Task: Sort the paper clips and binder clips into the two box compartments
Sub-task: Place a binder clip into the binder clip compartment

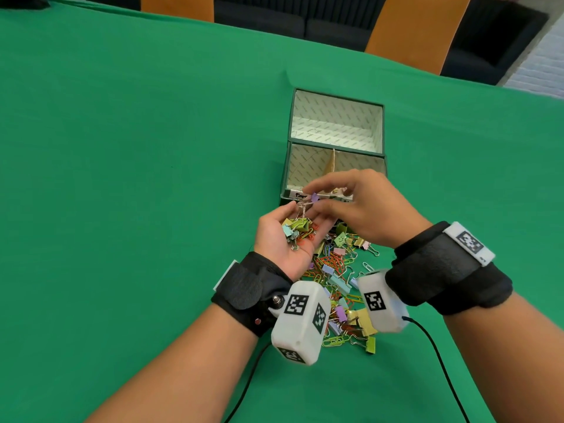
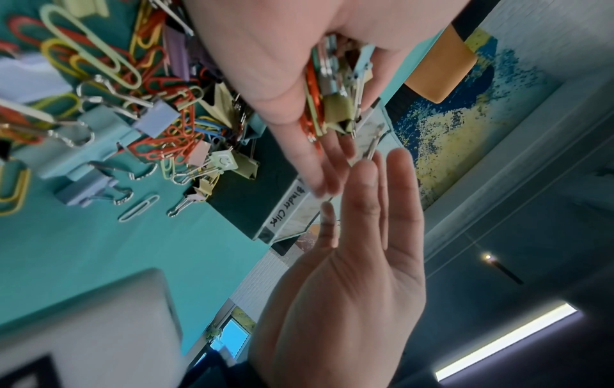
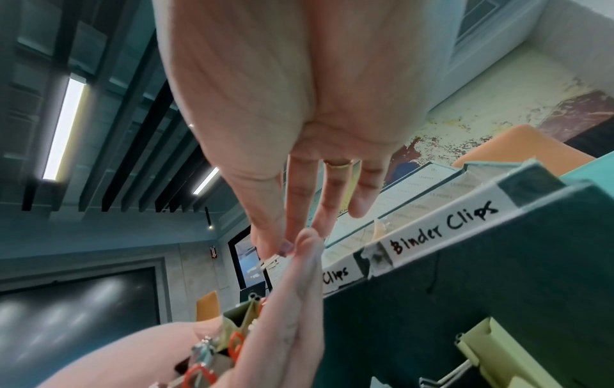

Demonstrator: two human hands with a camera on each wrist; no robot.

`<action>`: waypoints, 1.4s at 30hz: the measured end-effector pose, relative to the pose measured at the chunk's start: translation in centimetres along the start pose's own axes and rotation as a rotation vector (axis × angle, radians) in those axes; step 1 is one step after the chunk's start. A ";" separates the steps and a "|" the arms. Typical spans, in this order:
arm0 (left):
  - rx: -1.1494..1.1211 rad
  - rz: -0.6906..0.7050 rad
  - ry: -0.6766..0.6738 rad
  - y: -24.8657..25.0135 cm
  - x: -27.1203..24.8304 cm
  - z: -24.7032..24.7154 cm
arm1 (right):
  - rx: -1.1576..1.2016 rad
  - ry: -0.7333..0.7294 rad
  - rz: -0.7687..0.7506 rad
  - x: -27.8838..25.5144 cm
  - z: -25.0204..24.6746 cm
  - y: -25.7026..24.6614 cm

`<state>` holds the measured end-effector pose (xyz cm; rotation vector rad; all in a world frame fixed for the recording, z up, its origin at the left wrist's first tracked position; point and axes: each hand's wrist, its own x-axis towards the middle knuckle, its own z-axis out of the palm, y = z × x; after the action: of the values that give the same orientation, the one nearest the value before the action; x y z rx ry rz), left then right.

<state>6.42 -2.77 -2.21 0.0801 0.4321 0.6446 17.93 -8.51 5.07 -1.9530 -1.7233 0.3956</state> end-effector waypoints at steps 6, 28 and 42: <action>0.001 -0.020 -0.036 0.0 0.0 -0.1 | 0.043 0.126 0.027 -0.5 -0.9 1.3; 0.023 -0.023 -0.009 -0.1 0.2 -0.3 | -0.067 0.245 0.058 -0.6 -0.9 1.1; 0.068 -0.047 -0.012 -0.6 -0.3 0.1 | -0.445 -0.034 0.007 1.0 1.3 -0.2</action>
<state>6.63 -3.43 -2.19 0.1377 0.4435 0.5833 17.24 -7.24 4.22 -2.2649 -1.9541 0.0452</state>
